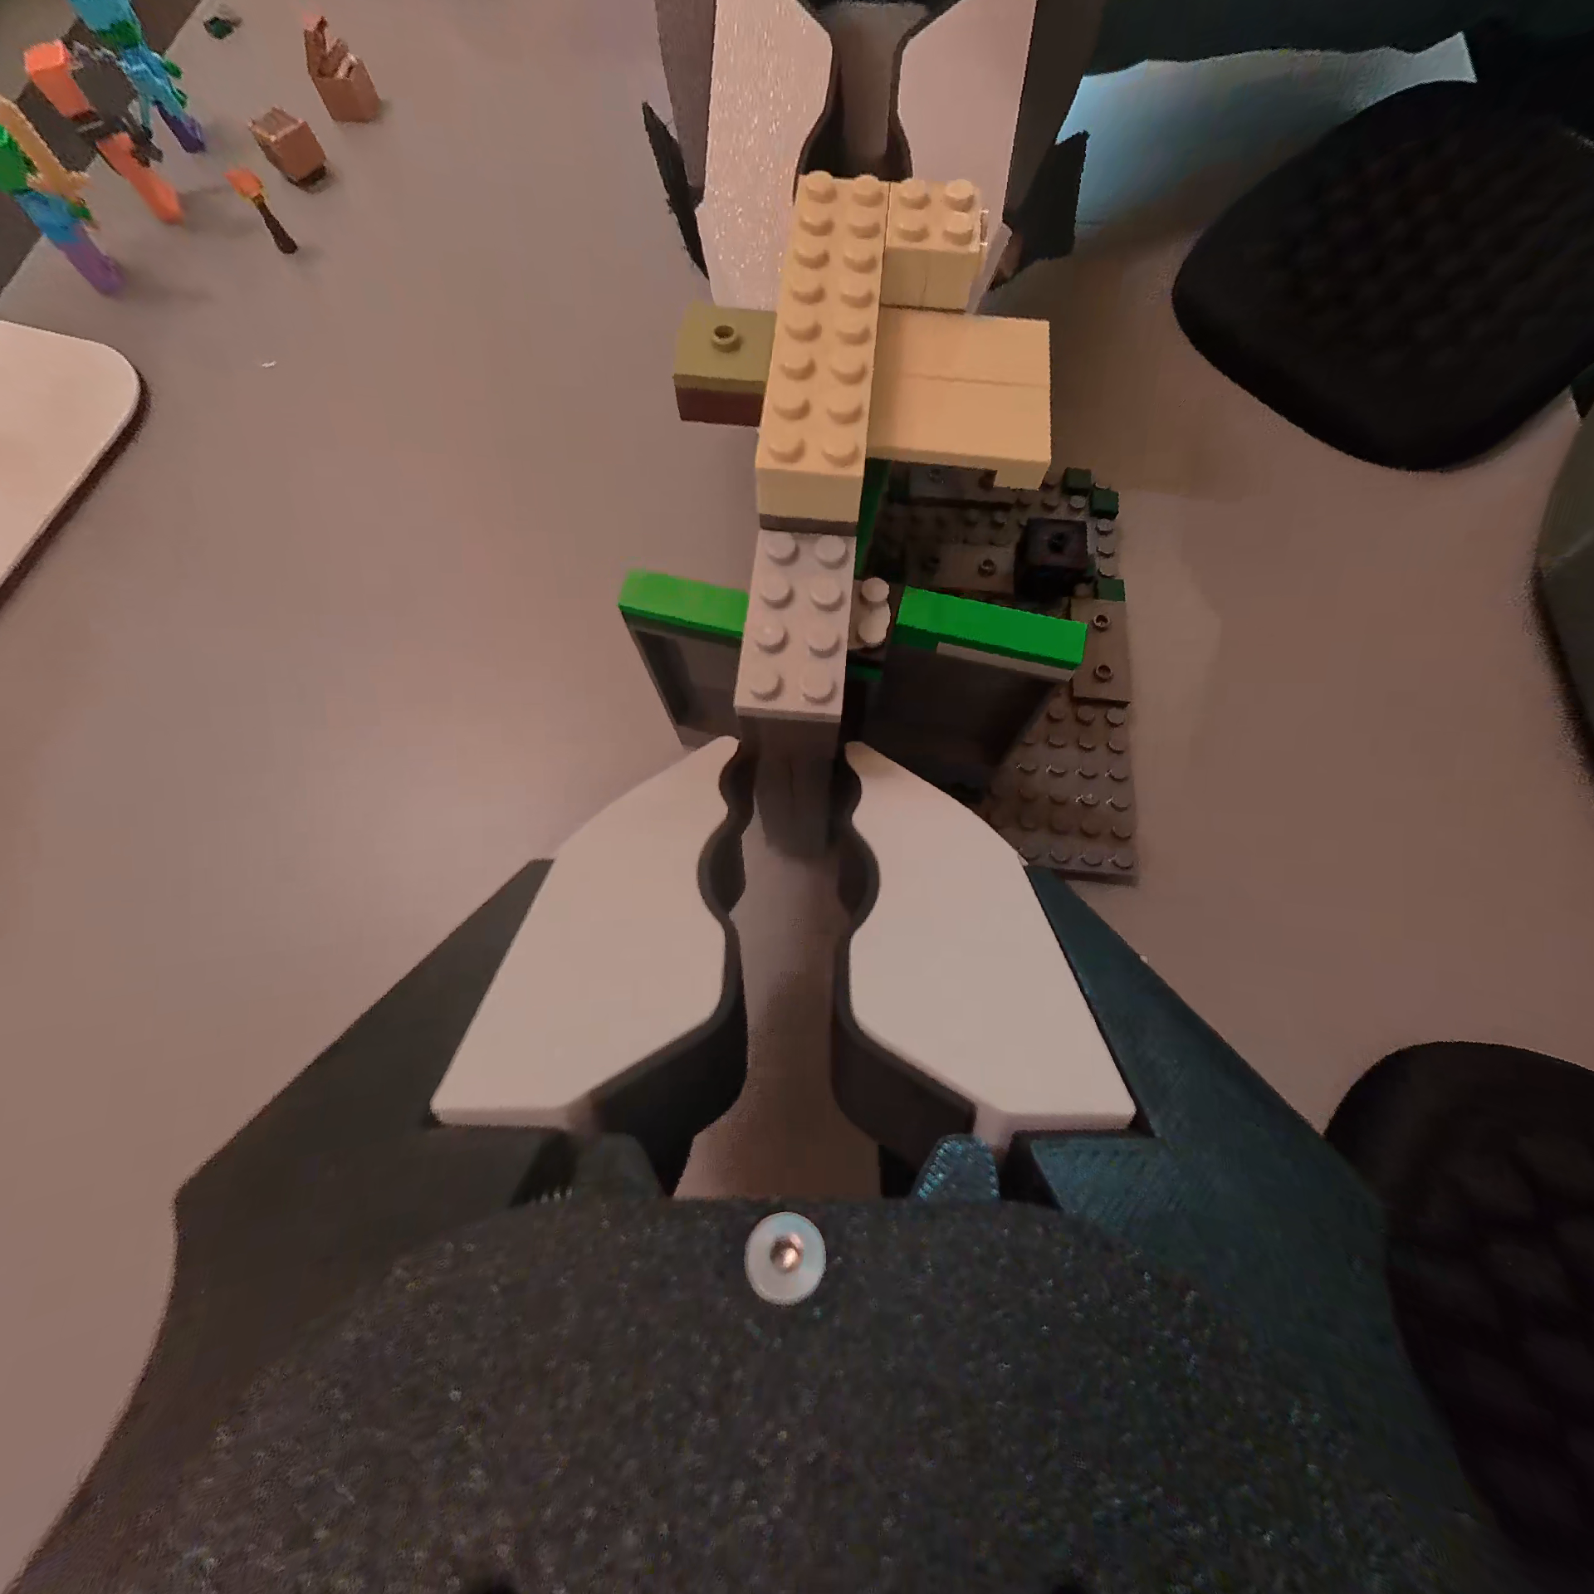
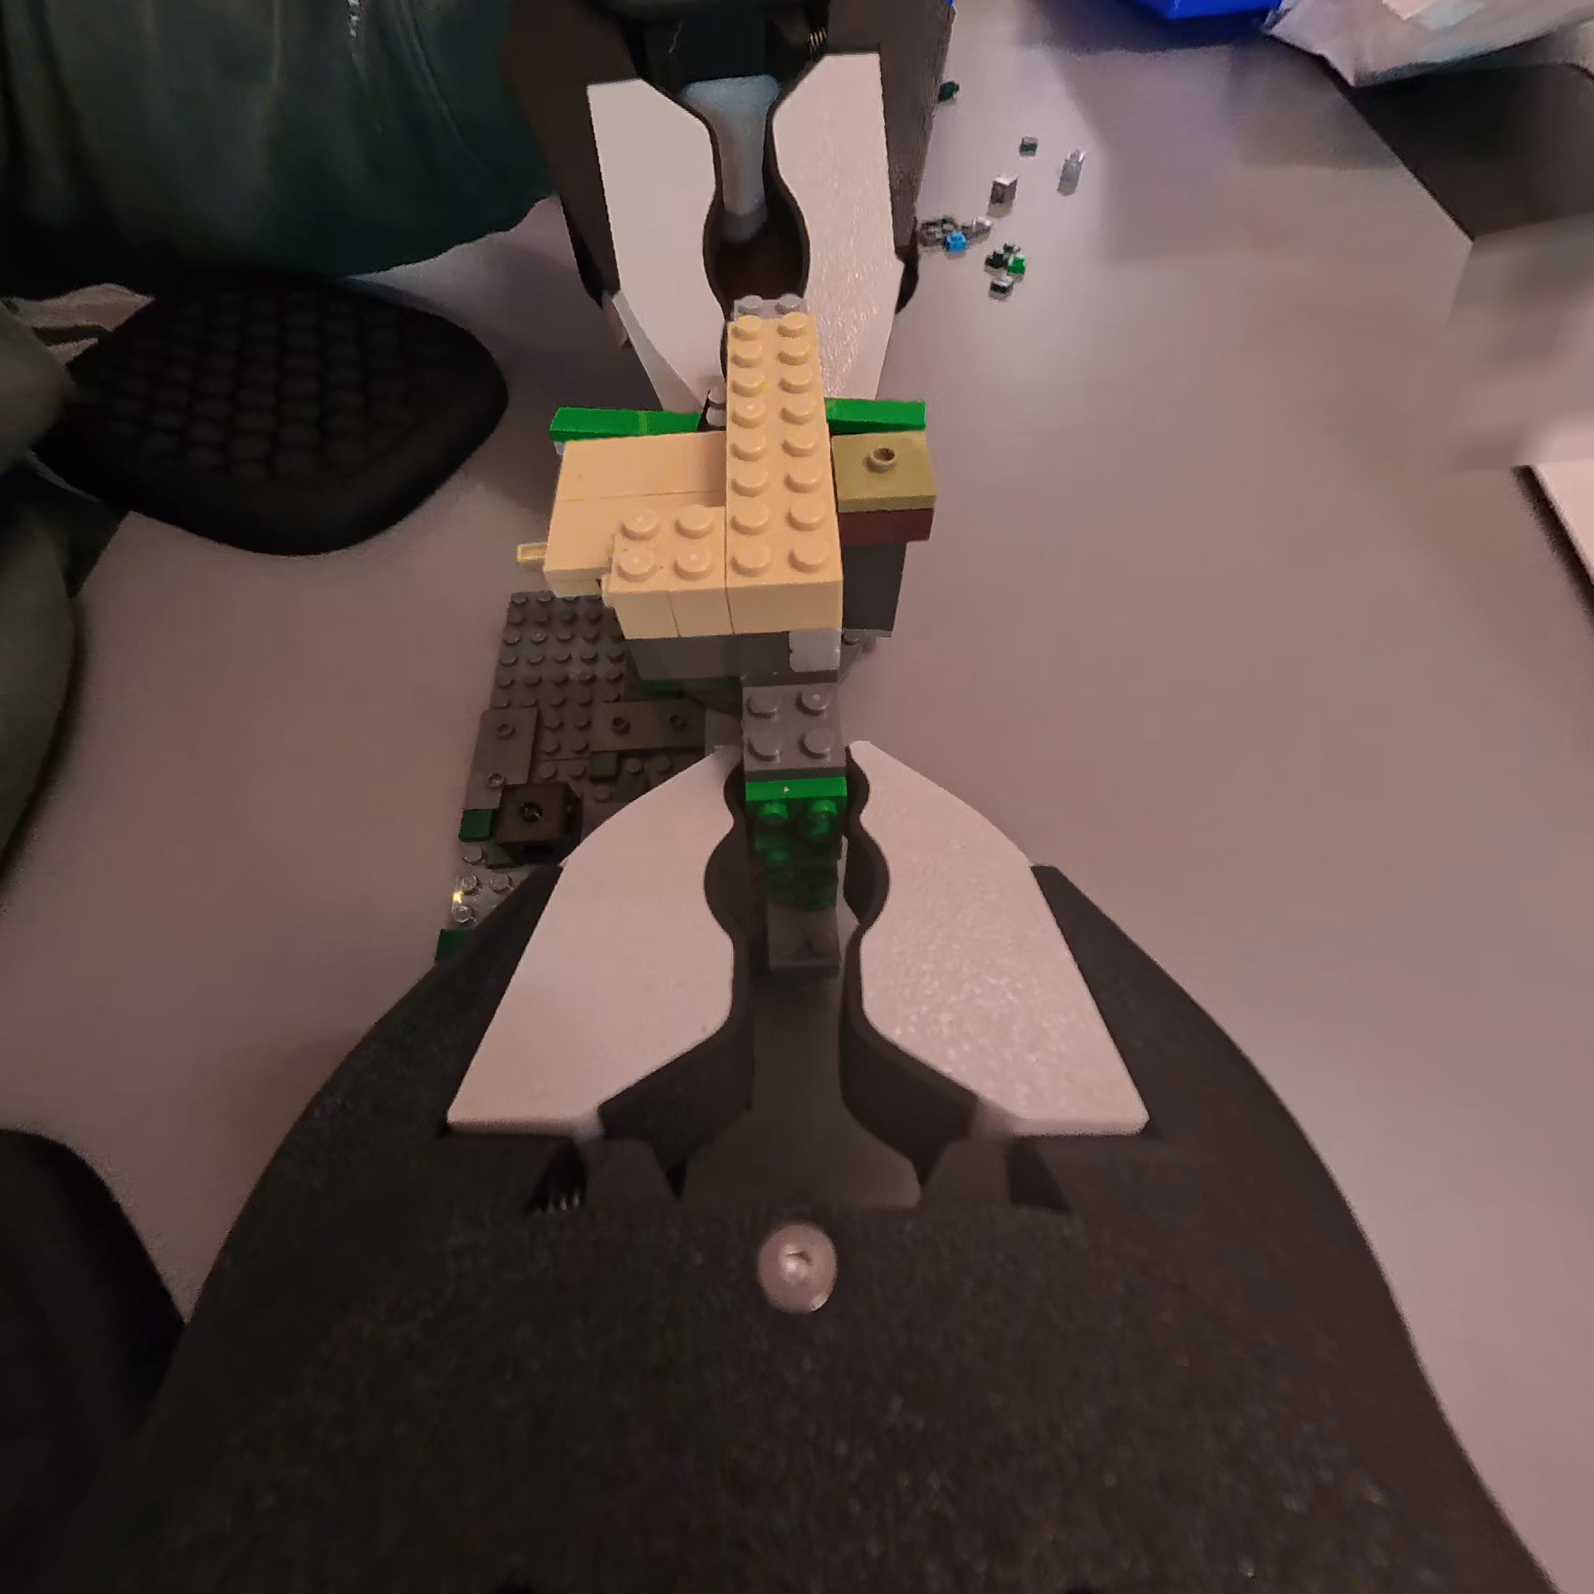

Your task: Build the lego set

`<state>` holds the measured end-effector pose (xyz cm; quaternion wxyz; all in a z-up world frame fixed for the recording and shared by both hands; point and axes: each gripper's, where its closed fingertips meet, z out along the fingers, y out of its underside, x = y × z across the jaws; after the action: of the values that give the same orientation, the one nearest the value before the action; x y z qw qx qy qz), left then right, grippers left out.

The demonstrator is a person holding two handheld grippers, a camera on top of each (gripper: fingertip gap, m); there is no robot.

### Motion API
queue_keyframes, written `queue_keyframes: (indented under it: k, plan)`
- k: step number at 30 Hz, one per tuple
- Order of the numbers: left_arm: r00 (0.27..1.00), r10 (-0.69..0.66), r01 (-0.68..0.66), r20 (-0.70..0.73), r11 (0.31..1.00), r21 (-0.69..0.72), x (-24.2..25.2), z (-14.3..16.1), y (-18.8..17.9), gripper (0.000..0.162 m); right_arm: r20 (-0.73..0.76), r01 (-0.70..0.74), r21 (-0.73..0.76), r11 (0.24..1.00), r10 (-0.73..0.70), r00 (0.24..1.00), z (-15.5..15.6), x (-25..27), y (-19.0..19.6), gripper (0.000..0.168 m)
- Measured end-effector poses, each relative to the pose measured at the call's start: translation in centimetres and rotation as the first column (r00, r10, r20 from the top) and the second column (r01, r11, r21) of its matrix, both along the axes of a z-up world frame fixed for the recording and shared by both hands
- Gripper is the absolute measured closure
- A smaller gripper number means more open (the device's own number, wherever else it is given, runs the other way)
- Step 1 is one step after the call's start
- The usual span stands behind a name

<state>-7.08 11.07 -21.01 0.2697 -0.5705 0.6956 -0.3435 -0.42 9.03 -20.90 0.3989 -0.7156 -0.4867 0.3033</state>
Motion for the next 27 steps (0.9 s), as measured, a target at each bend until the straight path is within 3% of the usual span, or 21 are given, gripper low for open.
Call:
queue_keyframes:
  k: [11, 19, 27]
  plan:
    - [1.000, -0.014, 0.013, 0.020, 0.998, 0.054, 0.3, -0.3, -0.5, 0.141, 0.001, 0.005, 0.034, 0.999, -0.005, 1.000, -0.2, 0.1, -0.4, 0.151]
    - [1.000, 0.000, -0.001, 0.017, 0.998, 0.058, -1.0, 0.7, -0.7, 0.135, -0.054, 0.040, 0.070, 0.997, -0.036, 0.998, 2.1, 1.2, -0.7, 0.136]
    - [0.979, -0.110, 0.120, -0.173, 0.992, 0.043, -3.2, -2.4, -3.9, 0.136, -0.102, 0.116, 0.077, 0.990, -0.108, 0.989, 2.8, 3.0, -2.2, 0.138]
